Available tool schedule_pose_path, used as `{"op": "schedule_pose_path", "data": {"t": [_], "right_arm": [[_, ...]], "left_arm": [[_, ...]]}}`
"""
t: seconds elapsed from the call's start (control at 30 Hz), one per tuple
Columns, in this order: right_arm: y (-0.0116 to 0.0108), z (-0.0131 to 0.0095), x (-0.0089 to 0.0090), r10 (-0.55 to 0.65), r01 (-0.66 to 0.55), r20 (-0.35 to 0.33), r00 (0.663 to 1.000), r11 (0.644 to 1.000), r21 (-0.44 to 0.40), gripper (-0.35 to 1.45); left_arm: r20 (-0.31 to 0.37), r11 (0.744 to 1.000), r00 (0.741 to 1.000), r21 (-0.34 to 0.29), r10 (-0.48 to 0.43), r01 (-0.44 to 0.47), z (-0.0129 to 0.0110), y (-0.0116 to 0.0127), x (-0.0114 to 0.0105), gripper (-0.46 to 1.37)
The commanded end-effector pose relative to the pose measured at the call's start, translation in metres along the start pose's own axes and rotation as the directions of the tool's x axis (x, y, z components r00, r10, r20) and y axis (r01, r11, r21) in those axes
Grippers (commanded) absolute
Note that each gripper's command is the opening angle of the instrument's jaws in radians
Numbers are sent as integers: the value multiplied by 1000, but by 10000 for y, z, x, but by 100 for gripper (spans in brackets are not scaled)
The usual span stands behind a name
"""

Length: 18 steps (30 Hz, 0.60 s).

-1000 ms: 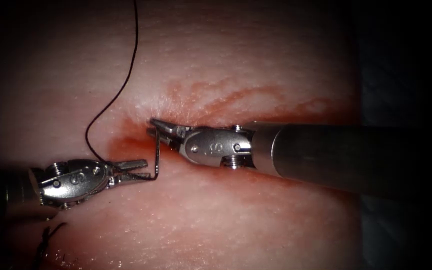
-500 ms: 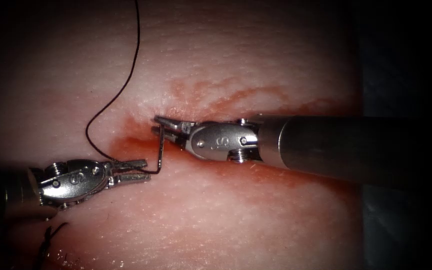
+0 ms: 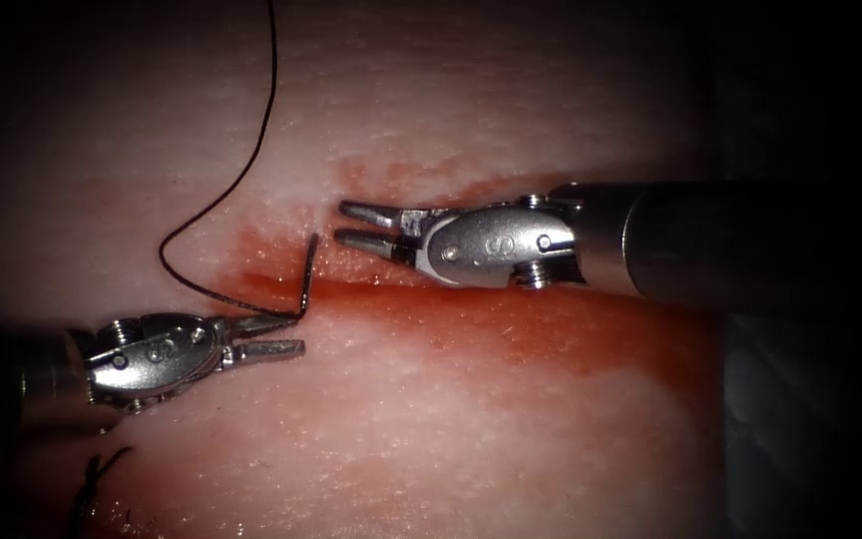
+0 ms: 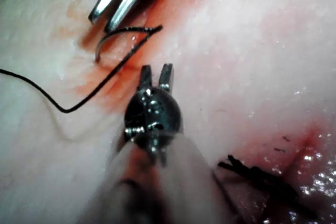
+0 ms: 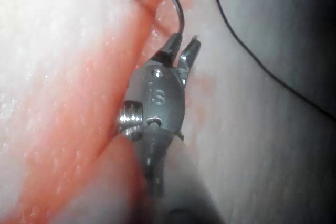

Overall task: Wound Closure
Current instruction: Insert the needle through the skin above the cut with the right end effector

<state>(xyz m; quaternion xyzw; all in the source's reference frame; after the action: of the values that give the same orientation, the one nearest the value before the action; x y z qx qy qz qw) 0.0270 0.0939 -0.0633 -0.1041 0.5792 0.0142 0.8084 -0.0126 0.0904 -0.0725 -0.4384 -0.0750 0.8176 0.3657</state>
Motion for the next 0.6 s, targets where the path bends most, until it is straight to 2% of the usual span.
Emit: {"op": "schedule_pose_path", "data": {"t": [0.03, 0.13, 0.23, 0.33, 0.43, 0.6], "right_arm": [[-2, 3, -2, -2, 2, -5, 1000, 1000, 10, 24], [-6, 9, -1, -6, 6, -13, 1000, 999, 35, 28], [-12, 14, 1, -21, 22, -25, 999, 998, 50, 39], [-13, 19, 4, -32, 34, -26, 999, 998, 49, 81], [-15, 23, 5, -50, 52, -31, 998, 997, 49, 92], [-13, 26, 6, -55, 56, -35, 998, 997, 44, 97]], "left_arm": [[12, 1000, 1000, 8, 5, -5, 1, -2, -2, 13], [28, 1000, 1000, 15, 8, -8, 0, -4, -5, 15], [28, 1000, 1000, 20, 5, -6, -2, -6, -6, 15], [39, 1000, 999, 23, 7, -8, -3, -7, -8, 15], [53, 1000, 999, 27, 8, -10, -3, -6, -10, 12], [59, 1000, 998, 27, 8, -10, -4, -4, -10, 6]]}}
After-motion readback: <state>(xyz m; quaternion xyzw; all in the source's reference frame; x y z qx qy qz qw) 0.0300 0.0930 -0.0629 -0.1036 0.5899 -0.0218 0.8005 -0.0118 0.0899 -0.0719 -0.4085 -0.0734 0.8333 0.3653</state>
